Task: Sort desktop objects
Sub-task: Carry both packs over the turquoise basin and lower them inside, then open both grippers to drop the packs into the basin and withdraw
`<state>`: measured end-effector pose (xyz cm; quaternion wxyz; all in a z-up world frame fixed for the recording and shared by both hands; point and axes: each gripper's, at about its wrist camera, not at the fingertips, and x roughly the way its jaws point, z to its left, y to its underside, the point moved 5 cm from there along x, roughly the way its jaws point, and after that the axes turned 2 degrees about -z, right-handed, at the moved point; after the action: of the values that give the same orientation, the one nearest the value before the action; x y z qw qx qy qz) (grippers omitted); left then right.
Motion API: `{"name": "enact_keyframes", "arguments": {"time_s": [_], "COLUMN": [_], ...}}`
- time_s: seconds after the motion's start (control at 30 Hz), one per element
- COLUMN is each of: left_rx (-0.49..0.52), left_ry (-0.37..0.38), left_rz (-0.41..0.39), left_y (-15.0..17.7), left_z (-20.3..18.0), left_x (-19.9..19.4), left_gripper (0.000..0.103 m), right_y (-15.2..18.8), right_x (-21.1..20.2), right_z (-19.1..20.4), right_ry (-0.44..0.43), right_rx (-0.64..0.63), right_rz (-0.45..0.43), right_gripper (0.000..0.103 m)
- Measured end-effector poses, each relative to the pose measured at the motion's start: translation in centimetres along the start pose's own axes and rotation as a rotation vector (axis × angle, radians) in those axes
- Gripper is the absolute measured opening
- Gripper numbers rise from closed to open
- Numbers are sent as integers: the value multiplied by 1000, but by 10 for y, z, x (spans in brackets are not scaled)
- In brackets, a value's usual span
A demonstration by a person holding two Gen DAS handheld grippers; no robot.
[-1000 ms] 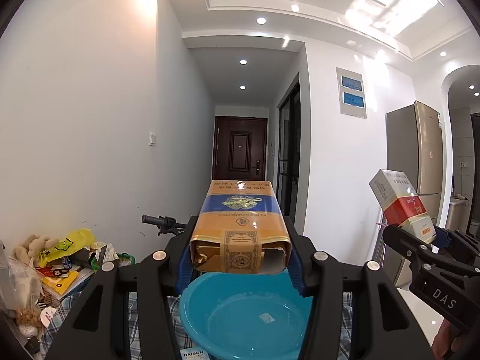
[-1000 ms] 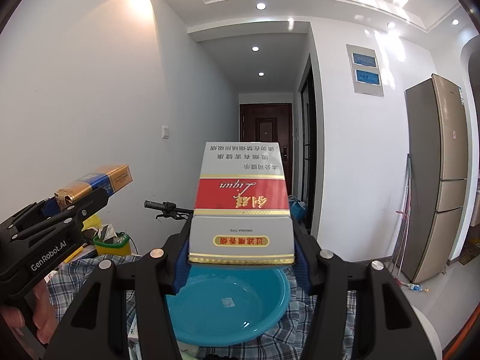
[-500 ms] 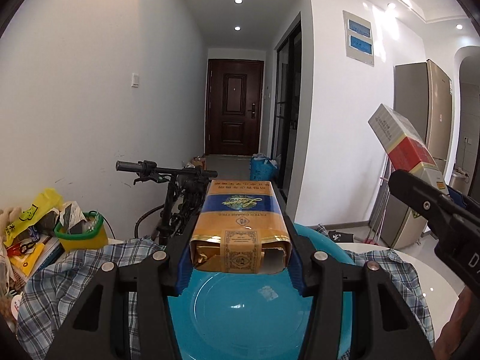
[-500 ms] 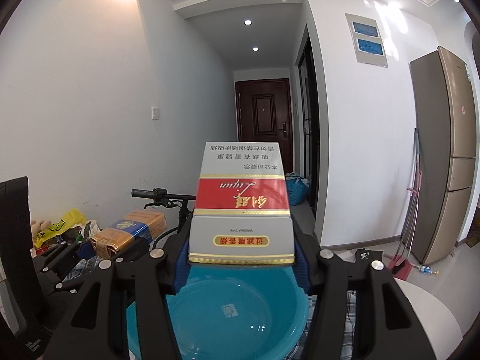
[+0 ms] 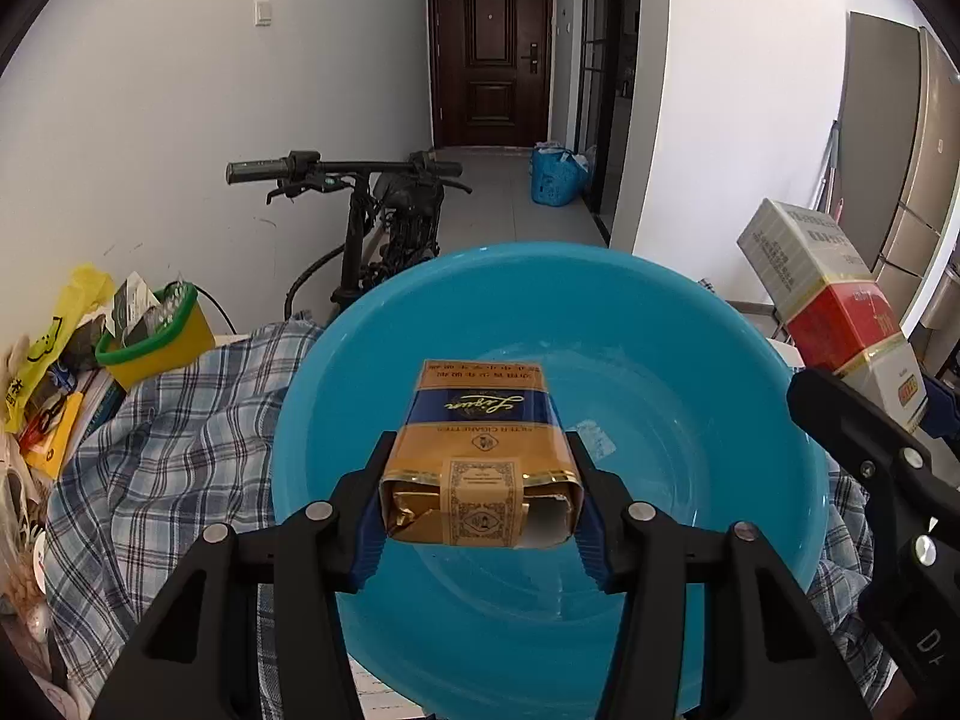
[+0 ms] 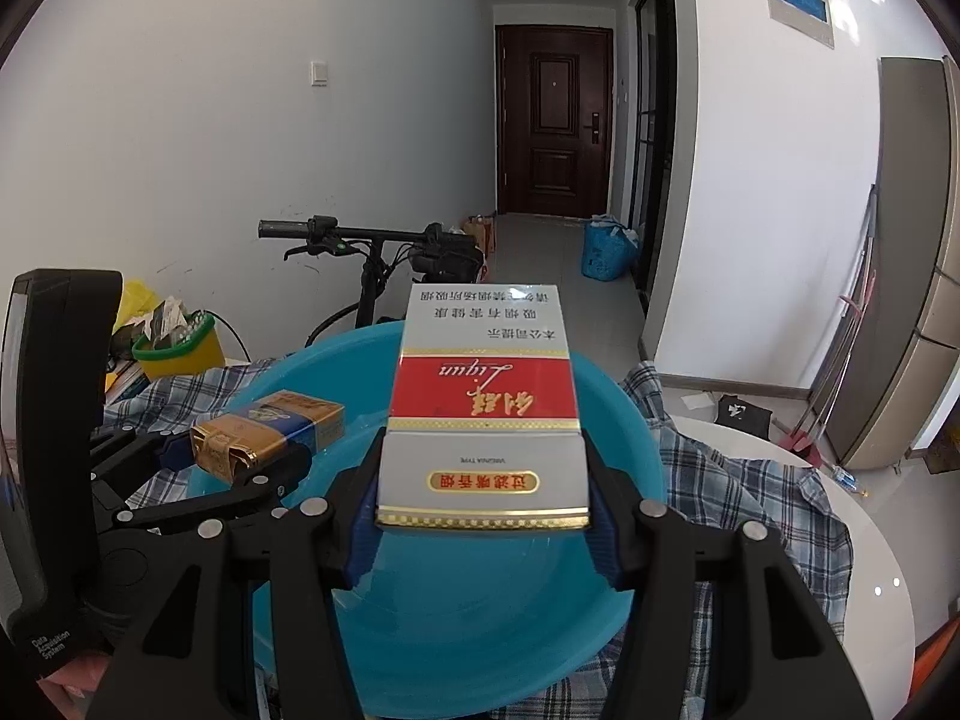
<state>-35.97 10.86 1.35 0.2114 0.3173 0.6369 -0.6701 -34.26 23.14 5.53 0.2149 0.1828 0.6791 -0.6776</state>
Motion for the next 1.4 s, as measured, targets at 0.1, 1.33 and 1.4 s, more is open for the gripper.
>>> {"name": "enact_keyframes", "arguments": {"time_s": [0.1,1.33,1.4], "left_rx": [-22,-24,-16], "left_ry": [-10,-51,-58], "left_rz": [67,170,147], "left_y": [6,22,20], "left_z": [11,23,22], "left_x": [16,57,54], "left_gripper": [54,68,76], "right_y": [10,44,45], "right_x": [12,60,62], "right_z": [-2,-9,-11], "right_ry": [2,-4,-4], "right_rx": [-2,-4,-1], "right_rz": [62,297,302], "right_gripper": [54,54,54]}}
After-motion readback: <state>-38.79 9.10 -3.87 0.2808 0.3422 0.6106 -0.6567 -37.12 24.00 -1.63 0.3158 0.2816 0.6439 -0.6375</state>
